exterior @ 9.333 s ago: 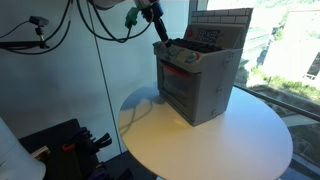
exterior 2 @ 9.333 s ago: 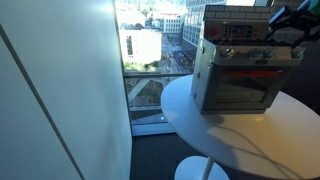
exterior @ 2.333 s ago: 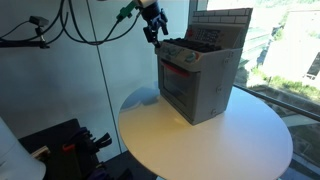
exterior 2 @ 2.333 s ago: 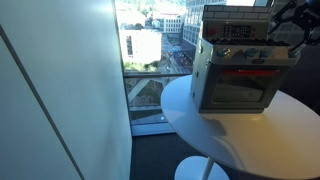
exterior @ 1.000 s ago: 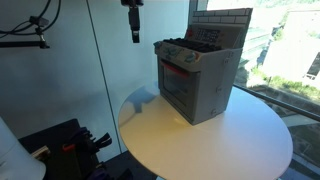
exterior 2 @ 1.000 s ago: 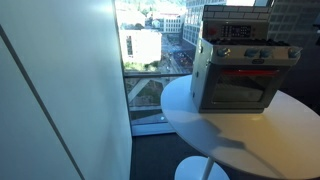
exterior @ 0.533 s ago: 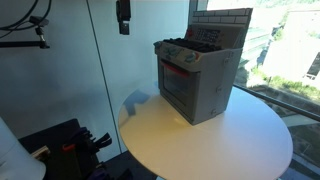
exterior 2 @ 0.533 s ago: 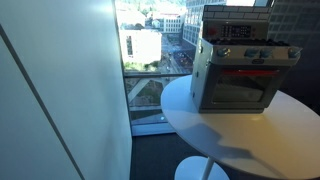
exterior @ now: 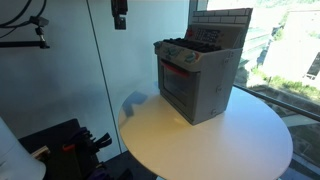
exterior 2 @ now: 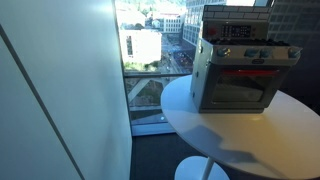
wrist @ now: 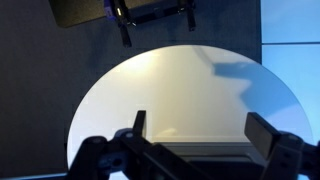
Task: Turn the third knob to the right
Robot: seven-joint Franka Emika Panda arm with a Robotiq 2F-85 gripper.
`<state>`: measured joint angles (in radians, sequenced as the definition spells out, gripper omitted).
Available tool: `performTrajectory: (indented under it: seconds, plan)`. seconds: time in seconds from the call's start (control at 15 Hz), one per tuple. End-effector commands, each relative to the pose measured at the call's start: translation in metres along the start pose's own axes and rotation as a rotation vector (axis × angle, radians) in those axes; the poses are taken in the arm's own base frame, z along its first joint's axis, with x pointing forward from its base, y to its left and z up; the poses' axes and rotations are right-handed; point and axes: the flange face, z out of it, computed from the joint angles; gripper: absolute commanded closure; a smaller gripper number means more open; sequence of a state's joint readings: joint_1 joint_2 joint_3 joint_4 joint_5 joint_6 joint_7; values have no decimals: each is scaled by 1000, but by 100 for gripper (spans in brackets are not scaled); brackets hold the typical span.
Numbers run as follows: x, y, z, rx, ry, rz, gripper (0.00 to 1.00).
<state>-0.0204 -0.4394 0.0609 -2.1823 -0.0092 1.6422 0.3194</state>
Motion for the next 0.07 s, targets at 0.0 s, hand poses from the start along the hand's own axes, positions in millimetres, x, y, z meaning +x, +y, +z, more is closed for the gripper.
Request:
performTrajectory:
  seconds: [0.0]
  plan:
    - [0,0,0,0,-1,-1,0]
